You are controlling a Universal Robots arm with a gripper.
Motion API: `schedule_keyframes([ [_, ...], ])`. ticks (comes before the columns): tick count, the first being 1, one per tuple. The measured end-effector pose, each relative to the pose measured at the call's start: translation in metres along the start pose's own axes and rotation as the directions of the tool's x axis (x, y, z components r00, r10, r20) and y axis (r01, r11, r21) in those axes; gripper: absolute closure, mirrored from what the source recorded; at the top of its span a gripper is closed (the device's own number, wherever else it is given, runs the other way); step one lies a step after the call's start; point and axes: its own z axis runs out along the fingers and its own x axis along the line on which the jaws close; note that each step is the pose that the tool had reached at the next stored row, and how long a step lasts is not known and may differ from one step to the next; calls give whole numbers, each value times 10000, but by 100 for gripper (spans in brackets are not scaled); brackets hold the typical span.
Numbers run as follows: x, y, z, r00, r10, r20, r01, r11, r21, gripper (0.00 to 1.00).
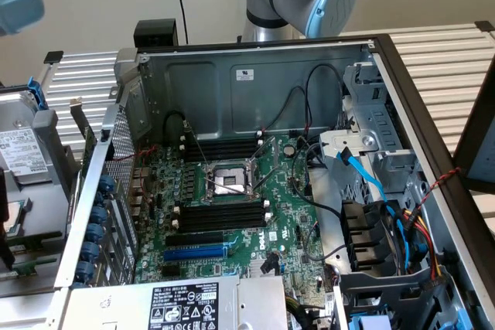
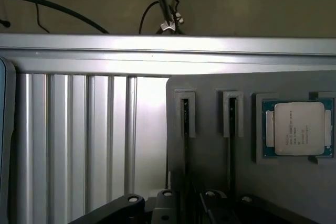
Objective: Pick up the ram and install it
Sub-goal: 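Pick up the ram and move it above insertion slot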
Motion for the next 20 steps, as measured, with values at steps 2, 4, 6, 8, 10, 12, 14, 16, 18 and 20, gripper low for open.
schedule_keyframes([
  [2,0,0,0,10000,0,0,0,10000,0,84],
  [4,-1,1,15,10000,0,1,0,10000,2,84],
  [6,-2,2,27,10000,0,0,0,10000,-1,84],
  [8,-1,2,27,10000,0,-2,0,10000,-4,84],
  [10,-2,1,29,10000,0,0,0,10000,0,84],
  [12,-2,1,29,10000,0,0,0,10000,0,84],
  [14,-2,1,29,10000,-1,-1,1,10000,-1,86],
  [16,-2,1,29,10000,0,0,0,10000,-1,88],
  [18,-2,1,29,10000,0,0,0,10000,-1,88],
  [20,-2,1,29,10000,0,0,0,10000,0,88],
])
